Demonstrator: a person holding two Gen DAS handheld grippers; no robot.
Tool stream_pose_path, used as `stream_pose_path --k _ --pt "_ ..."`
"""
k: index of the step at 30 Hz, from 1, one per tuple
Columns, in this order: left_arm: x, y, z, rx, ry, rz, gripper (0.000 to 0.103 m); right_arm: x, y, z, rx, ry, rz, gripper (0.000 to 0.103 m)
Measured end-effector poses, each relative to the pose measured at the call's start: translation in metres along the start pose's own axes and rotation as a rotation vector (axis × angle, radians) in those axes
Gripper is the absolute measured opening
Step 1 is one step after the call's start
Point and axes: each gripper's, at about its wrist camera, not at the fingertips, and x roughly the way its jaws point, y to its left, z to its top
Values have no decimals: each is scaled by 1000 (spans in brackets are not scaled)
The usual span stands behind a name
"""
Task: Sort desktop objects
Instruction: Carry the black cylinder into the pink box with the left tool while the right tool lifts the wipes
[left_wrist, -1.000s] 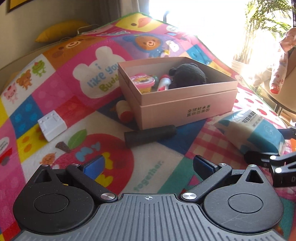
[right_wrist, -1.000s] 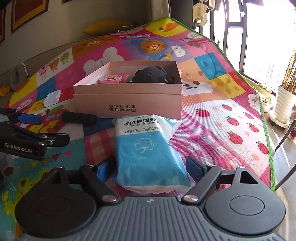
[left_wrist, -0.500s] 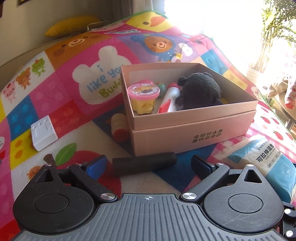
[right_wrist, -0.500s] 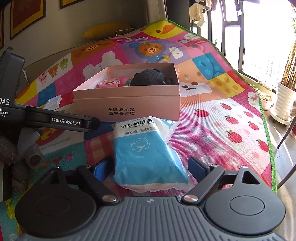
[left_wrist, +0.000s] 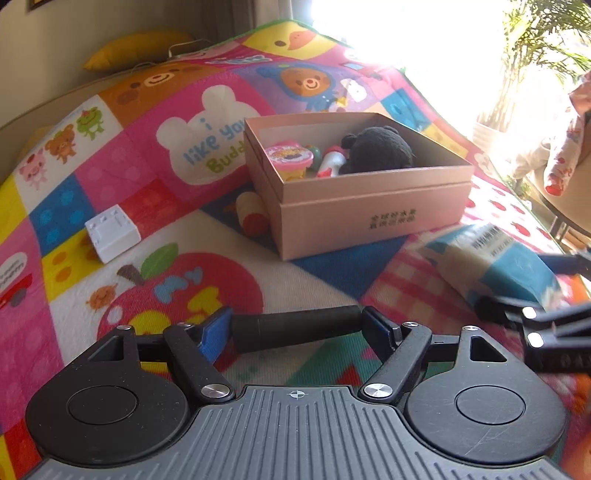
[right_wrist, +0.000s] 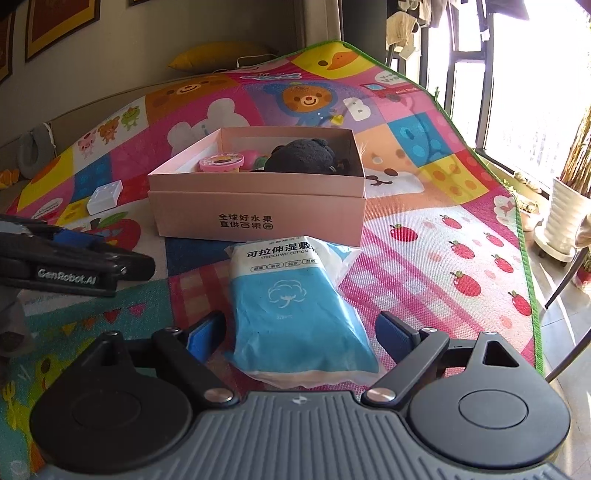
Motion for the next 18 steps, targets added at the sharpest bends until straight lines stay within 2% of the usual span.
stream_pose_path --k 4,9,11,13,16,18 --pt "-28 -4 -28 39 21 -44 81 0 8 12 -60 -47 -59 89" --pt "-46 -3 -47 43 10 -63 81 18 11 29 -43 27 -16 89" --pt "-49 0 -50 27 5 -67 81 22 14 31 -43 45 -15 82" --pt "-50 2 -51 20 0 -70 81 20 16 32 -44 62 -10 62" --pt "-51 3 -51 14 -5 -74 81 8 17 32 -44 72 5 54" --pt "-52 3 -51 10 -13 -76 81 -4 16 32 -45 80 19 53"
